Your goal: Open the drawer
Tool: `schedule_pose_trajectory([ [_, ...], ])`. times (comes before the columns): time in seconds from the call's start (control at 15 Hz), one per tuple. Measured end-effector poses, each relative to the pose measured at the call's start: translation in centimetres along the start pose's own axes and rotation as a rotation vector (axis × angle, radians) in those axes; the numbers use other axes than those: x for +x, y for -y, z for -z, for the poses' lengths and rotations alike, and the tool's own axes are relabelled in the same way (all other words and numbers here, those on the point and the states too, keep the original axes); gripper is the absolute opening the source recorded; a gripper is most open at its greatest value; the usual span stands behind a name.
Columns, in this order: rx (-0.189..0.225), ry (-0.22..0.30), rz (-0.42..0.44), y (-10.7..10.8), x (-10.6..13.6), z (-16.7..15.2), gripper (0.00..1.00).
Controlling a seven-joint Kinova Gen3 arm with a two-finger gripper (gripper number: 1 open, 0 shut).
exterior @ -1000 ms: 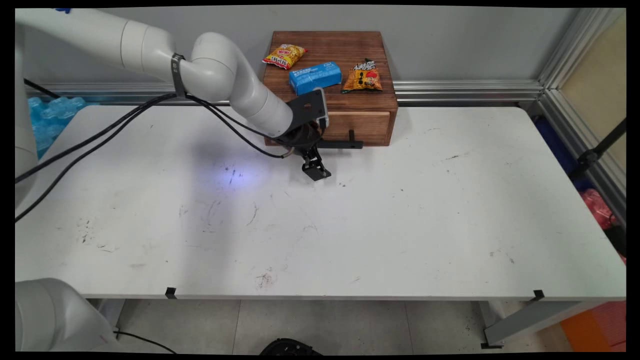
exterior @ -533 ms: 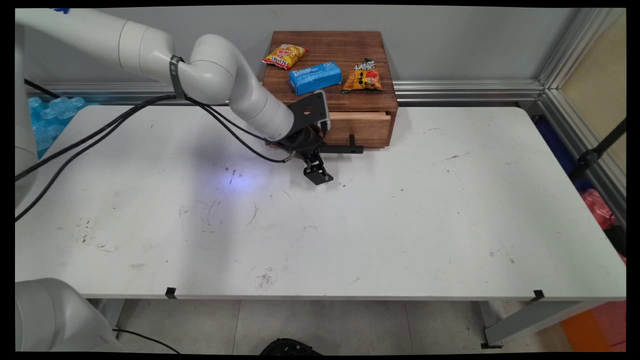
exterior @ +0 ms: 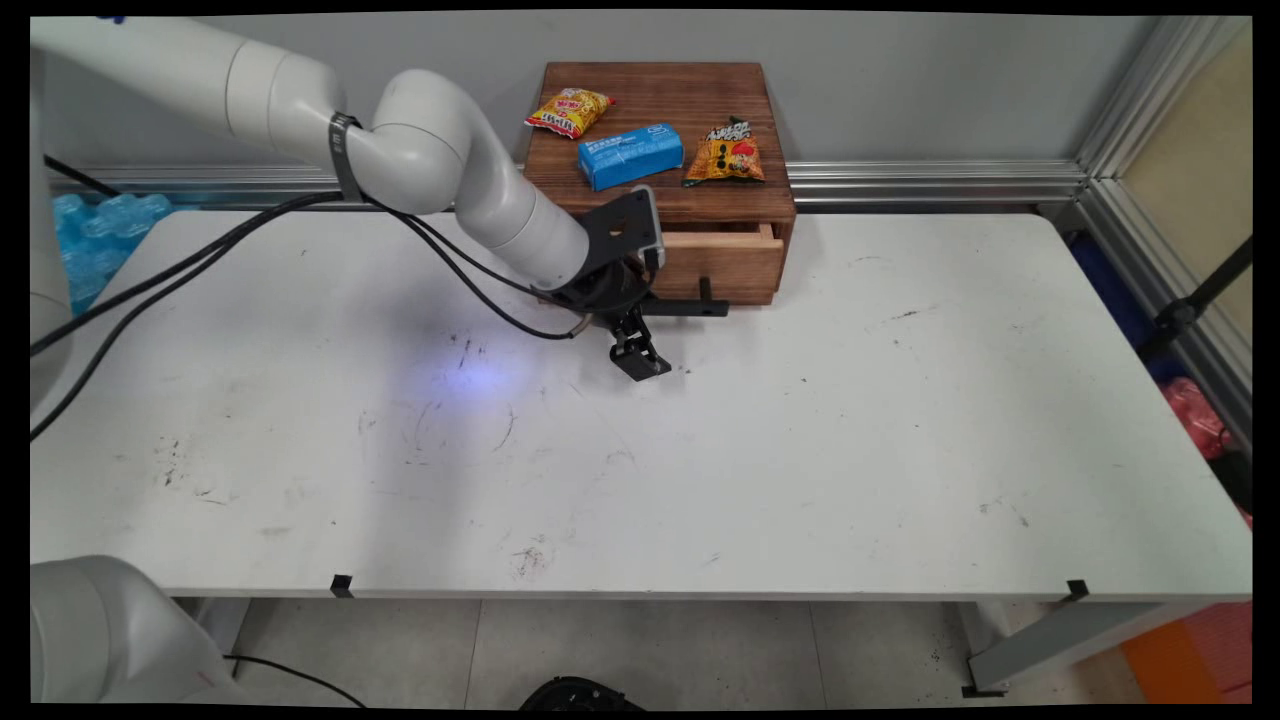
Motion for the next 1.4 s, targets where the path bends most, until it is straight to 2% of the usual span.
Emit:
schedule_pose_trajectory([
  [1.4,-0.077,-0.005,-0.008,-5.4,0.2,2.7,1.00],
])
